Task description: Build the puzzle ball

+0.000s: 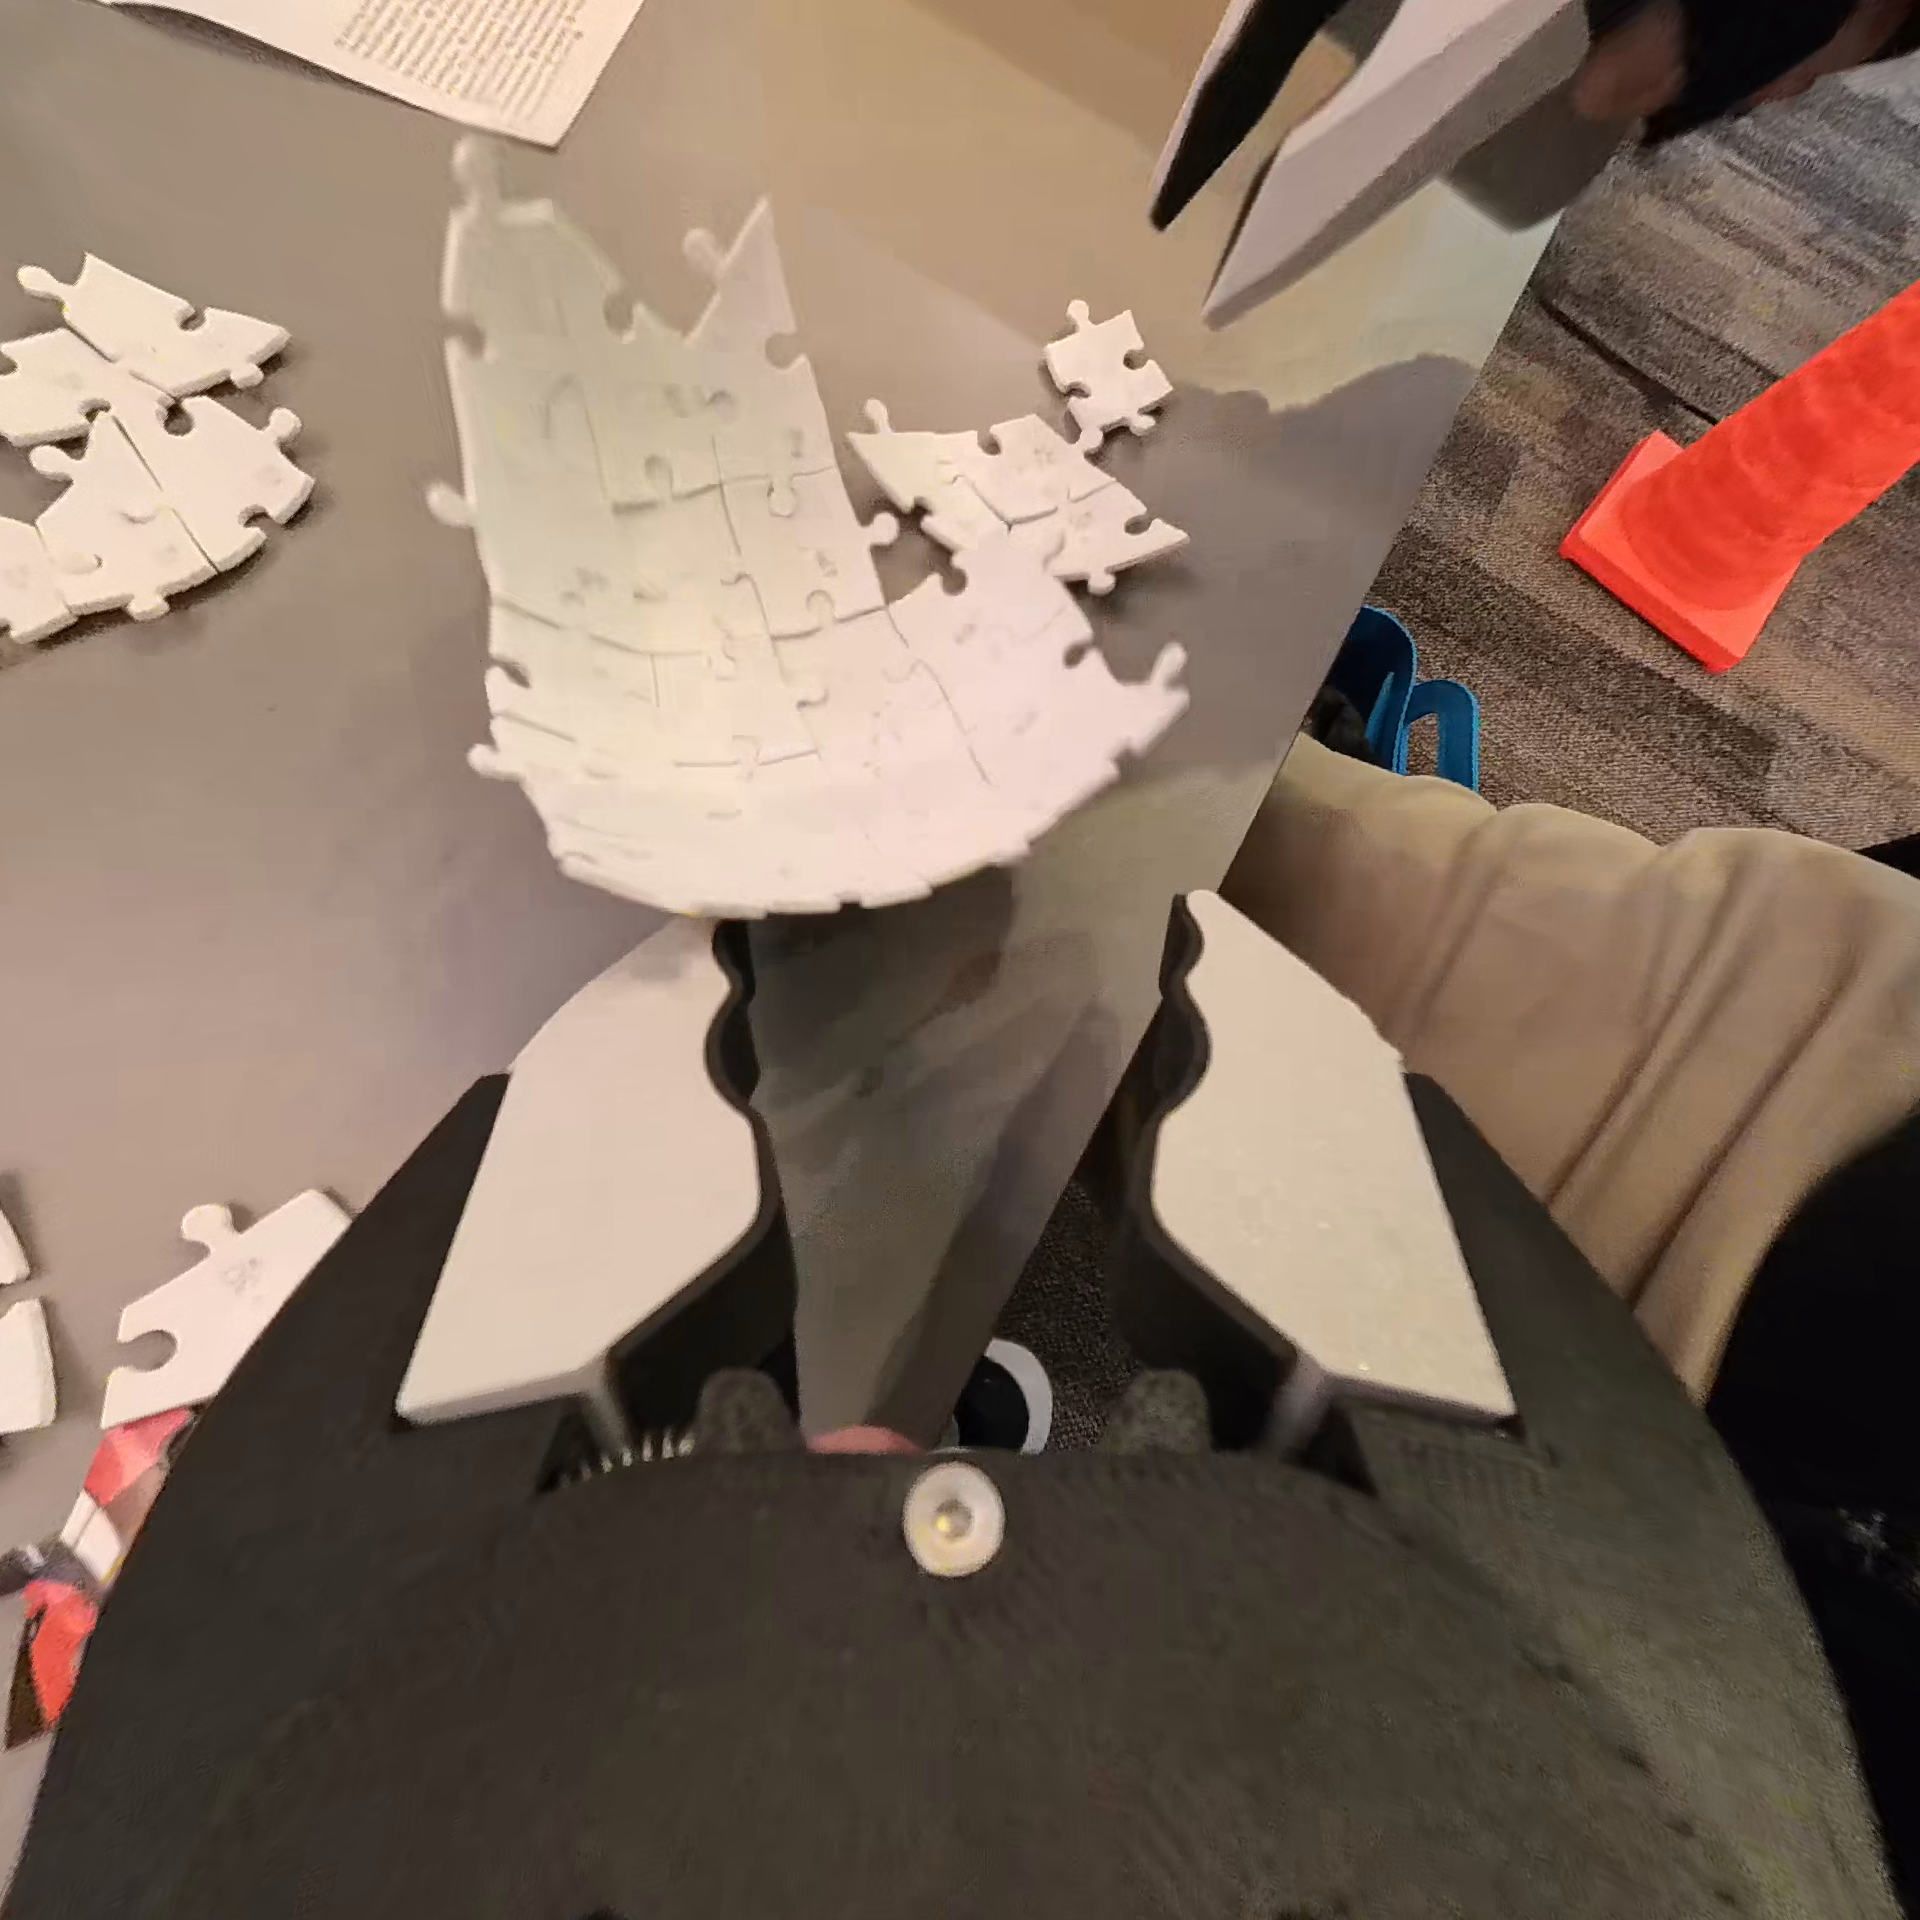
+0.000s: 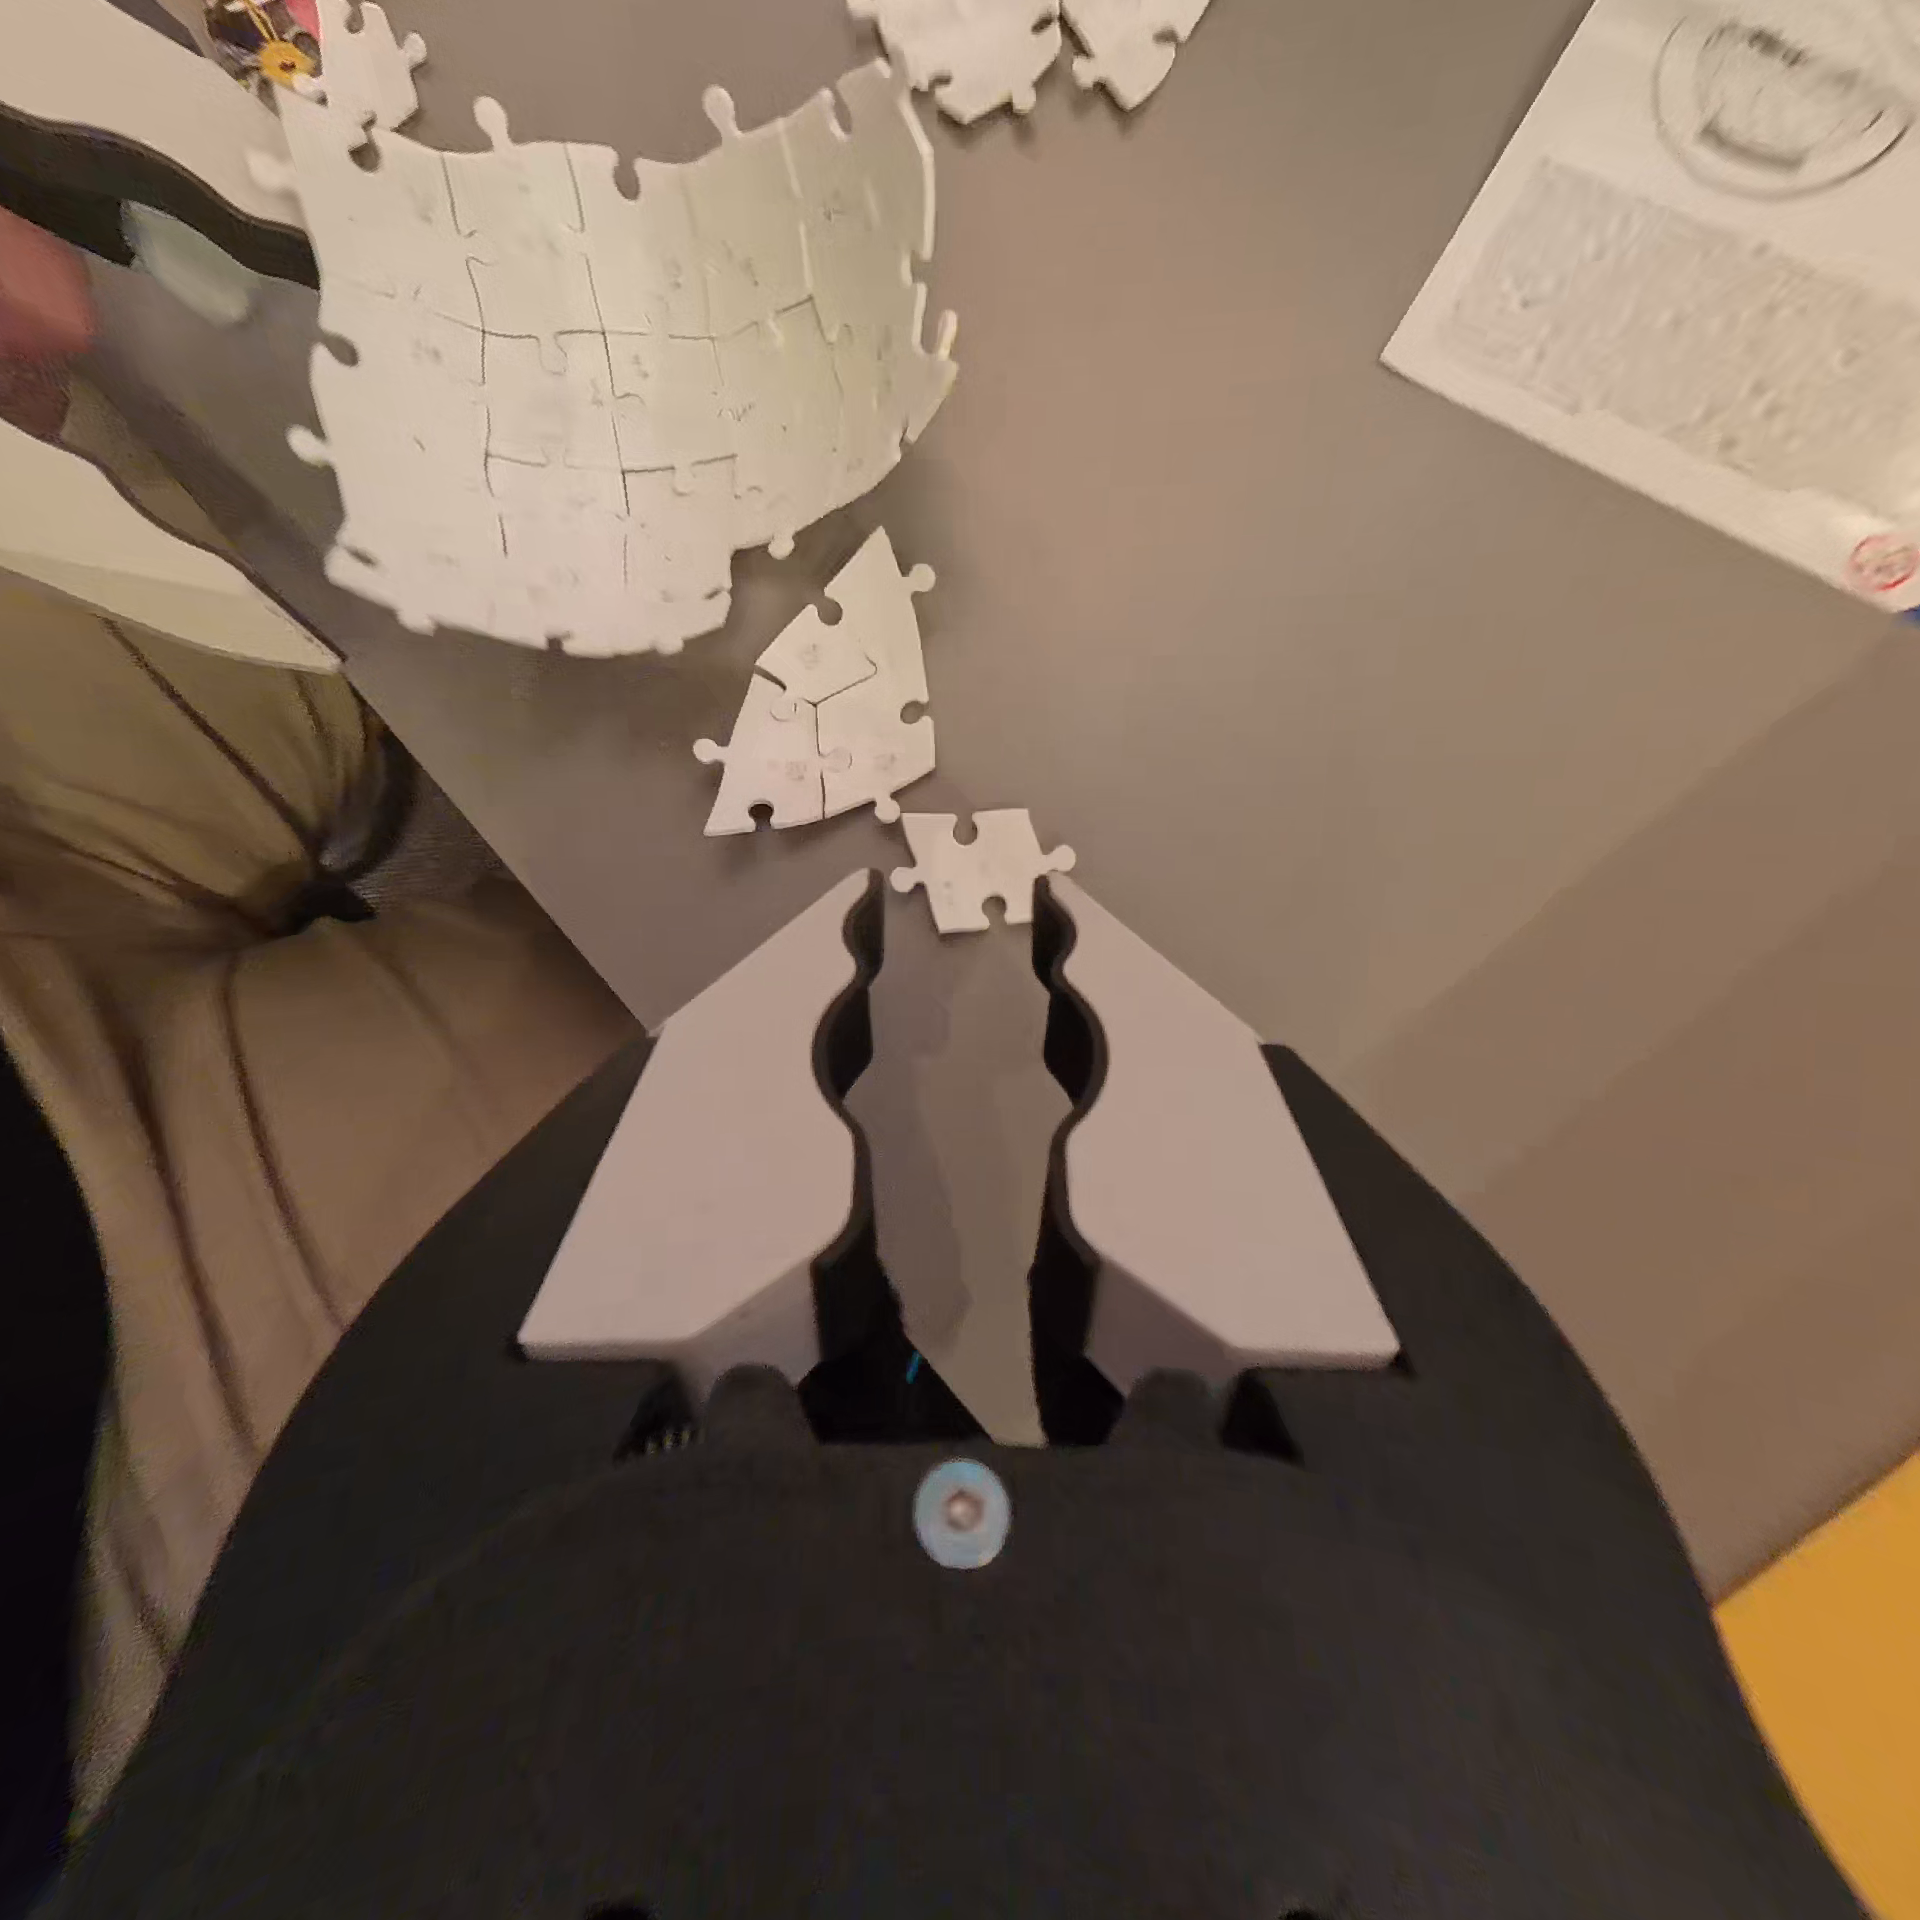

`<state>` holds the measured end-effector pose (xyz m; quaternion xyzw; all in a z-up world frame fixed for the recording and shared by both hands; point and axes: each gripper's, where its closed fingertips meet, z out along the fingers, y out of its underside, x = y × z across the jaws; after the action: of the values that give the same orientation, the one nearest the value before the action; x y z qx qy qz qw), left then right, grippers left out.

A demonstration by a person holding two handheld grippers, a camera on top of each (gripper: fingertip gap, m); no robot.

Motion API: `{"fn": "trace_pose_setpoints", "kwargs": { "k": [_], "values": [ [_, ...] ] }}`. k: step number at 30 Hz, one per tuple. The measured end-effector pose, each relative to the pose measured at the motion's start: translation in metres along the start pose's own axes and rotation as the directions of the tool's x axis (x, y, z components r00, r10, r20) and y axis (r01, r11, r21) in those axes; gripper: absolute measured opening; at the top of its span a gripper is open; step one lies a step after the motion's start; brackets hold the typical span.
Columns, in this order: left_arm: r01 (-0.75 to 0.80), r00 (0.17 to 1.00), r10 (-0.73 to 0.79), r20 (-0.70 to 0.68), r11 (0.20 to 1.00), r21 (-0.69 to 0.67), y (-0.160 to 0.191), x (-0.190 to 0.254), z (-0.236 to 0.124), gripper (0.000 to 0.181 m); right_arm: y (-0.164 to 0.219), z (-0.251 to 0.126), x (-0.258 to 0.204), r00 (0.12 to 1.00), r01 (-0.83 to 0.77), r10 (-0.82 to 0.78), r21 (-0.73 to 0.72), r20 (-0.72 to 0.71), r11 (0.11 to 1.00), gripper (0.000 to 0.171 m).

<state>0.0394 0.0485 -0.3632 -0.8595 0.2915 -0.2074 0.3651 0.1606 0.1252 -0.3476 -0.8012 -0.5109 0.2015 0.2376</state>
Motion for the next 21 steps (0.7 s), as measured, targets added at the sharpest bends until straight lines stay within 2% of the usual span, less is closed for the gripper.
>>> {"fn": "trace_pose_setpoints", "kwargs": {
  "k": [1,5,9,16,21],
  "values": [
    [0.001,1.000,-0.001,-0.001,1.000,0.003,-0.001,0.000,0.000,0.075,0.003,0.003,0.000,1.000,-0.015,0.015,-0.014,0.014,1.000,0.032],
    [0.006,1.000,-0.006,0.004,1.000,-0.004,-0.002,-0.003,-0.001,0.075,0.016,0.016,0.003,0.999,0.045,-0.046,-0.076,-0.011,0.996,0.038],
    [0.022,1.000,-0.022,0.004,1.000,0.003,-0.004,-0.007,-0.002,0.075,0.014,0.023,0.004,0.995,0.095,-0.097,-0.067,-0.027,0.993,0.026],
    [0.085,0.996,-0.085,-0.011,0.996,0.038,-0.009,-0.013,-0.006,0.075,0.010,0.022,0.004,0.994,0.112,-0.112,-0.051,-0.006,0.992,0.025],
    [0.075,0.996,-0.078,0.050,0.995,0.060,-0.012,-0.023,-0.017,0.078,0.003,0.014,0.002,0.988,0.156,-0.156,-0.028,0.009,0.987,0.025]
  ]
}}
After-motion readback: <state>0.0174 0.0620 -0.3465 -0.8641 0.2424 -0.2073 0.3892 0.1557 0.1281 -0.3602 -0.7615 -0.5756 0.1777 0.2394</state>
